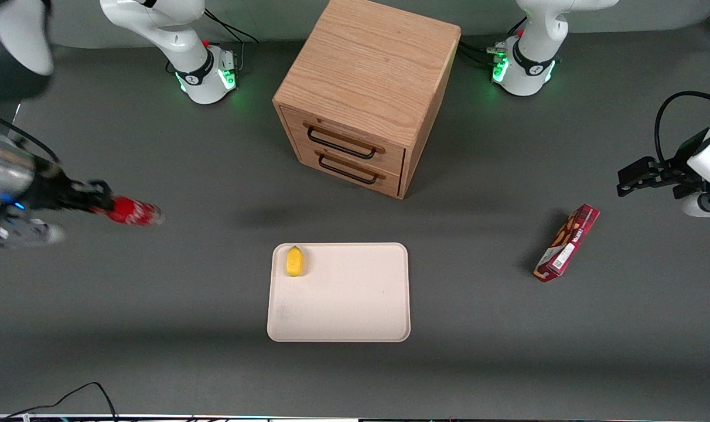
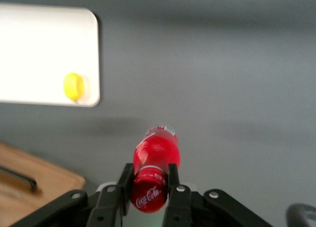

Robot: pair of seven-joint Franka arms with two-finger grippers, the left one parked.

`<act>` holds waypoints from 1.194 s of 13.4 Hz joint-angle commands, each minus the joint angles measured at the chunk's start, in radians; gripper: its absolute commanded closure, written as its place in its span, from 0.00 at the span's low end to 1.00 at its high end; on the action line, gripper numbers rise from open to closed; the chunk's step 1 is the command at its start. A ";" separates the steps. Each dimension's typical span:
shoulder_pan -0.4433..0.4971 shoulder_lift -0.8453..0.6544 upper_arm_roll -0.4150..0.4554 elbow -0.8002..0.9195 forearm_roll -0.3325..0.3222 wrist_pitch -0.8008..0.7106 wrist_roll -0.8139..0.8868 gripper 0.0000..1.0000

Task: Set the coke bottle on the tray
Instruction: 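Carry the held bottle over the tray beside the lemon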

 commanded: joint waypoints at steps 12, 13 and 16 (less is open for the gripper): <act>0.261 0.489 -0.028 0.146 -0.064 0.621 0.445 1.00; 0.262 0.489 -0.030 0.143 -0.066 0.621 0.456 0.94; 0.262 0.495 -0.030 0.140 -0.073 0.621 0.457 0.40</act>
